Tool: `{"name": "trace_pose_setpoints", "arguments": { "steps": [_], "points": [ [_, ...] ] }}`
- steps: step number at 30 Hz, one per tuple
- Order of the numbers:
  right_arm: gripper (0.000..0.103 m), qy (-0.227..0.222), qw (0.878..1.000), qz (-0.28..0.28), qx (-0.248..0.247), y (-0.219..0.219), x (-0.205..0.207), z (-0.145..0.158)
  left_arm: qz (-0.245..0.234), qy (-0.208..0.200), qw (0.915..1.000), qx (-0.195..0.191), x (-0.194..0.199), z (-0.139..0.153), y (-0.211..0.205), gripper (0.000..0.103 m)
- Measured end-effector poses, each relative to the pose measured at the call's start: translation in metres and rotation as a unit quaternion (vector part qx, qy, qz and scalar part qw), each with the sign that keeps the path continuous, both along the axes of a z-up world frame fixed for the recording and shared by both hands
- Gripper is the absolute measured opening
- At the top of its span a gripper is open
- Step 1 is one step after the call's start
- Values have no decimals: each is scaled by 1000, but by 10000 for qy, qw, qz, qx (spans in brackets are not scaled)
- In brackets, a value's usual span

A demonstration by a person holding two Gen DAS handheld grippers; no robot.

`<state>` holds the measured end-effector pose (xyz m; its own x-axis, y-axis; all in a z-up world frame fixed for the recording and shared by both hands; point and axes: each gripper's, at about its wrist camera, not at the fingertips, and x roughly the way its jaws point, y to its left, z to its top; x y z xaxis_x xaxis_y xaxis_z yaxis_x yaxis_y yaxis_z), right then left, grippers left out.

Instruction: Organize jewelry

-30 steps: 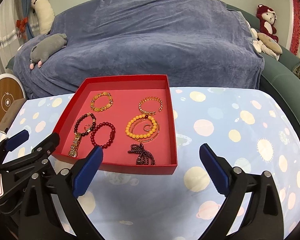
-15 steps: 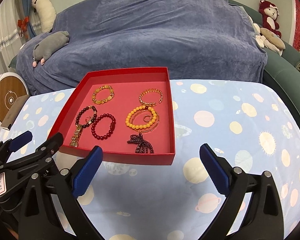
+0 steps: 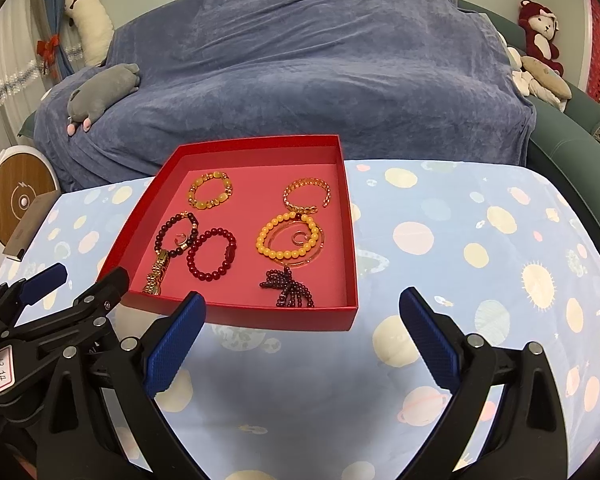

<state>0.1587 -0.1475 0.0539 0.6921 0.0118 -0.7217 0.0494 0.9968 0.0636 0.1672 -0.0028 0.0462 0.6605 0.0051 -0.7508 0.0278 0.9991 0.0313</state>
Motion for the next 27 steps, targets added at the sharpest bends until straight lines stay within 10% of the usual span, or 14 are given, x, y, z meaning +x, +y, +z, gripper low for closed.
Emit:
{"name": "trace_pose_setpoints", "arguments": {
  "steps": [27],
  "points": [
    [93, -50, 10000, 54, 48, 5, -1, 1, 68, -28, 10000, 26, -1, 3, 3, 78]
  ]
}}
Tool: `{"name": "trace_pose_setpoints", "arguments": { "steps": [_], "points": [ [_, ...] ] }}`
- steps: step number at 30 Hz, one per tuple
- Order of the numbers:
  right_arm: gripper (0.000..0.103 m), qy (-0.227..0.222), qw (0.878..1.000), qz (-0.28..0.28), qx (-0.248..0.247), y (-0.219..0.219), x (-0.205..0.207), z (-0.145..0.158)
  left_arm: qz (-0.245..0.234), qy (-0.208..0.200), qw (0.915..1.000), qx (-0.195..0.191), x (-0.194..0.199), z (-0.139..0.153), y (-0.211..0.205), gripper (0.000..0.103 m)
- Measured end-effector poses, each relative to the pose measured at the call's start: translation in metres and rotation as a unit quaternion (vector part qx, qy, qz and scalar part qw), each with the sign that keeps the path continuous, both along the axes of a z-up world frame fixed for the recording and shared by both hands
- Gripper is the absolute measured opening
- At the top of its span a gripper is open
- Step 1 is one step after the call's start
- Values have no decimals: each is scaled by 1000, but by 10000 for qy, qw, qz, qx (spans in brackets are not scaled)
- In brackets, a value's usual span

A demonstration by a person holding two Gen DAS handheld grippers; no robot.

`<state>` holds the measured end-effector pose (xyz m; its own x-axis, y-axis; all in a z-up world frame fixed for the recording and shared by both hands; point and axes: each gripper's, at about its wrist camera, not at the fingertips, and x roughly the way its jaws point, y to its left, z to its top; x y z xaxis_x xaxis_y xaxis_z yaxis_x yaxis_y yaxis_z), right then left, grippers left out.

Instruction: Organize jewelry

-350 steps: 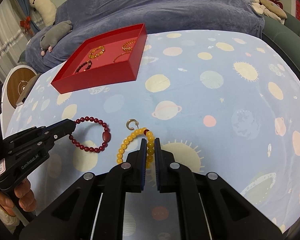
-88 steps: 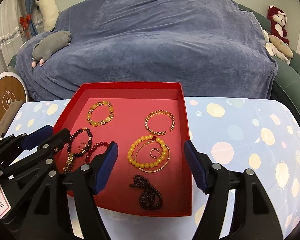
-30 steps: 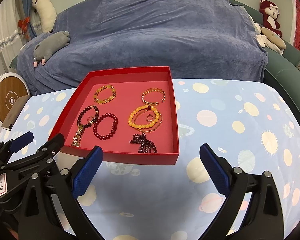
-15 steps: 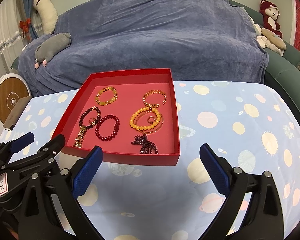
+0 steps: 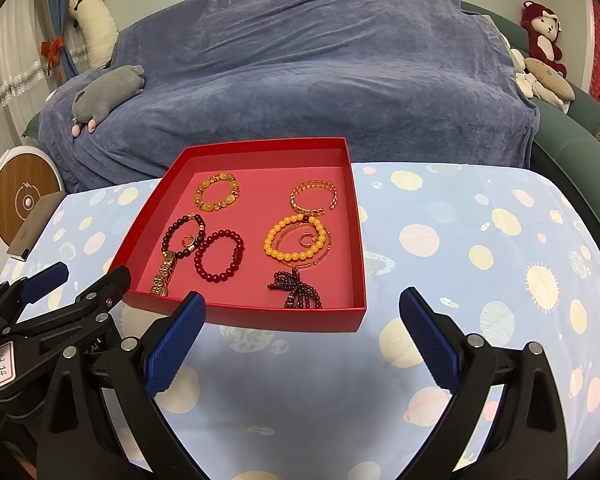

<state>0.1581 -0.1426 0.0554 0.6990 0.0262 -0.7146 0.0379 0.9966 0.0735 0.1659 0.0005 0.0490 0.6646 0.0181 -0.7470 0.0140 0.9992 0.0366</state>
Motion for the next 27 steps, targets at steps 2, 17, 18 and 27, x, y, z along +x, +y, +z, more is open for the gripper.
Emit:
{"name": "trace_pose_setpoints", "arguments": {
  "steps": [2, 17, 18, 27],
  "points": [
    [93, -1, 10000, 3, -7, 0, 0, 0, 5, 1, 10000, -4, 0, 0, 0, 78],
    [93, -6, 10000, 8, -4, 1, 0, 0, 11, -106, 9999, 49, -1, 3, 2, 77],
    [93, -7, 10000, 7, -3, 1, 0, 0, 10, -112, 9999, 51, -1, 3, 2, 77],
    [93, -4, 10000, 9, 4, 1, 0, -1, 9, -102, 9999, 67, -1, 3, 0, 77]
  ]
}}
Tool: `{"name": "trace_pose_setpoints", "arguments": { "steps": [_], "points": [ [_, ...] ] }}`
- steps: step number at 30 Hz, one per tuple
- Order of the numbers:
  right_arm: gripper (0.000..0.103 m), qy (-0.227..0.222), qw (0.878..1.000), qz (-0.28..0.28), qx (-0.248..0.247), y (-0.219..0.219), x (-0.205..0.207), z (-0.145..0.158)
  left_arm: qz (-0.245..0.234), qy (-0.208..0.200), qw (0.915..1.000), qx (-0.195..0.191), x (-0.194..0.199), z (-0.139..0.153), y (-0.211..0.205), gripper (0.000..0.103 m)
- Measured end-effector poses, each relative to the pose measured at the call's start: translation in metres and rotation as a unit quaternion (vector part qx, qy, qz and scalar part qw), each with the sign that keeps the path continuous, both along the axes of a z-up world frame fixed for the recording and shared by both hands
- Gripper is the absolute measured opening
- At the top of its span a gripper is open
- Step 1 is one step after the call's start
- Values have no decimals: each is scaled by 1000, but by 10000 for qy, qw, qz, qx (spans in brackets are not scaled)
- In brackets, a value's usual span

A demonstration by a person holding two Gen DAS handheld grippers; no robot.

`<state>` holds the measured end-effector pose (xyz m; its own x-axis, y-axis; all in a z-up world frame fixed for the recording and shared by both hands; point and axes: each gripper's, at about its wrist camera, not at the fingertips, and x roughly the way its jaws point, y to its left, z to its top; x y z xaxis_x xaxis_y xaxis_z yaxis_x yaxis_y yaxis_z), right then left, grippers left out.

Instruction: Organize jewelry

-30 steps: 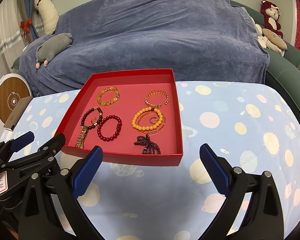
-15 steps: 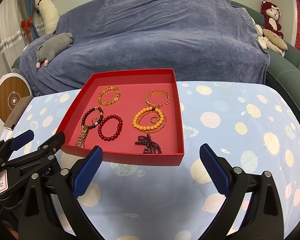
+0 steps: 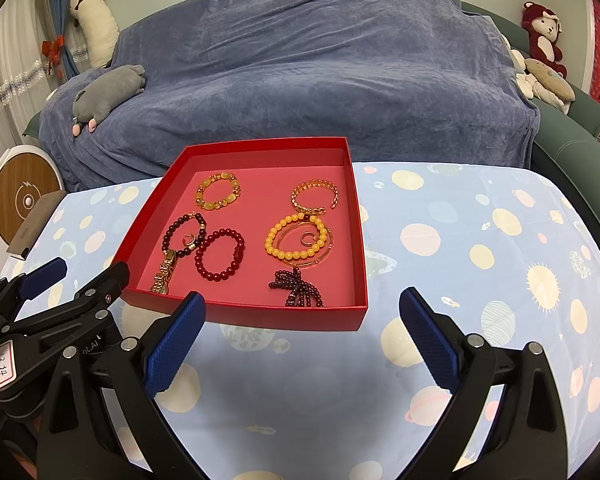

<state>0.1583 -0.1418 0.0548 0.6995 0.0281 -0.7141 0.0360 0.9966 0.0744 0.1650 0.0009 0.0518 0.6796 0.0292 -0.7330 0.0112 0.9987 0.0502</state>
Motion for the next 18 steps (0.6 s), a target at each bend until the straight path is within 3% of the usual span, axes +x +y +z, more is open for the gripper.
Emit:
{"name": "trace_pose_setpoints", "arguments": {
  "steps": [18],
  "points": [
    [93, -16, 10000, -50, 71, -1, 0, -2, -66, -129, 9998, 102, -3, 0, -3, 77]
  ]
}}
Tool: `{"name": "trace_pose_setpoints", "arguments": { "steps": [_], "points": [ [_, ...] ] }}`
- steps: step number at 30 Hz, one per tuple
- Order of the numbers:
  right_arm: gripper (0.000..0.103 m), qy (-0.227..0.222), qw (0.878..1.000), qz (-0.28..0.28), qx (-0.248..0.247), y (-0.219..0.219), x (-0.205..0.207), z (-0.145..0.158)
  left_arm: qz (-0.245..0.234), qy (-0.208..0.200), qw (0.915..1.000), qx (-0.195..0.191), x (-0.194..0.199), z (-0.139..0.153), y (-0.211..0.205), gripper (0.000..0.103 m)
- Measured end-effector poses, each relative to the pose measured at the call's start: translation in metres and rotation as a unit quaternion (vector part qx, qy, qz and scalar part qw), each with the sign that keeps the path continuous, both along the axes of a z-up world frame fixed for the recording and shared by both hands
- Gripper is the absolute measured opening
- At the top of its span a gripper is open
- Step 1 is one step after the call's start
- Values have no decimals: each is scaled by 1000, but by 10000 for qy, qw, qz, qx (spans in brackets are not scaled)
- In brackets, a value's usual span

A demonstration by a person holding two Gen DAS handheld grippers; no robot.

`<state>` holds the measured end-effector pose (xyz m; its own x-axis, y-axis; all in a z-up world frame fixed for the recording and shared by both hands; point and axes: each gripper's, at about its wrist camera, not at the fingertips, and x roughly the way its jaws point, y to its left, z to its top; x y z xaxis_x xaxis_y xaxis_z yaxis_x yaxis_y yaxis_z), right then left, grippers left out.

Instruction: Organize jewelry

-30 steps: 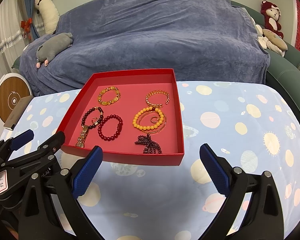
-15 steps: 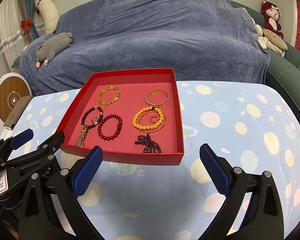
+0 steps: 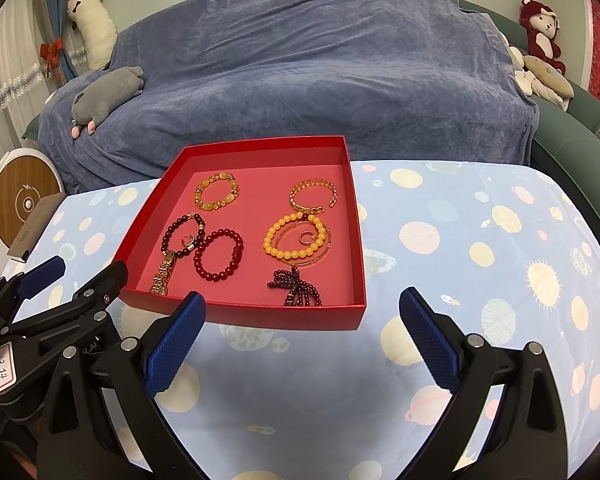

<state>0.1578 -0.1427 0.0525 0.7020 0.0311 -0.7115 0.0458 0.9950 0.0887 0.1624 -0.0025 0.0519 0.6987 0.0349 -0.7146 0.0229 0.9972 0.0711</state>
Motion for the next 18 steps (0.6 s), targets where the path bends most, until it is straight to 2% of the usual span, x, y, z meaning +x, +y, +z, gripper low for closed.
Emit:
{"name": "trace_pose_setpoints", "arguments": {
  "steps": [18],
  "points": [
    [96, -23, 10000, -64, -8, -2, -2, -1, -3, 157, 9999, -62, 2, -3, 1, 78]
  ]
}}
